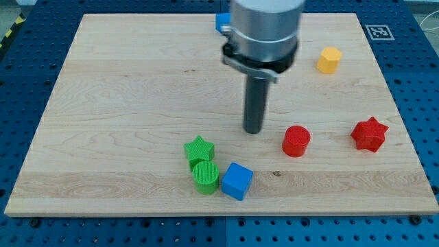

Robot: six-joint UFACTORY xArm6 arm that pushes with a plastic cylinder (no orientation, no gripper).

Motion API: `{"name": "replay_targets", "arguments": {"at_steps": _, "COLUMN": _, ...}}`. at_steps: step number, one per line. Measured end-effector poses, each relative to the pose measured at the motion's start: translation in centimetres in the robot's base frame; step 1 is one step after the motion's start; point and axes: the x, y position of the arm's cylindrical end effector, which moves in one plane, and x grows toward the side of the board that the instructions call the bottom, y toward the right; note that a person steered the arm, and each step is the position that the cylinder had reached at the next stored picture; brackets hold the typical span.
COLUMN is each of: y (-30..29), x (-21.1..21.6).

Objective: Push the red circle towards the blue cube

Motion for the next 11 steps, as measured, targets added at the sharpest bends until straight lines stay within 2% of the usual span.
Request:
{"name": "replay_targets", "arguments": {"at_steps": 2, "y": 9.5, "x": -0.1}}
{"name": "replay_targets", "arguments": {"at_steps": 3, "y": 11.5, "x": 1.0}}
{"name": "replay_targets", "arguments": {"at_steps": 5, "y": 10.7, "x": 3.9}}
{"name": "replay_targets", "arguments": {"at_steps": 8, "y": 2.0, "x": 3.9}}
{"name": "replay_targets", "arguments": {"at_steps": 9, "y": 1.2, "x": 3.4}}
{"name": "replay_targets", "arguments": {"at_steps": 11, "y": 1.2, "x": -0.7}}
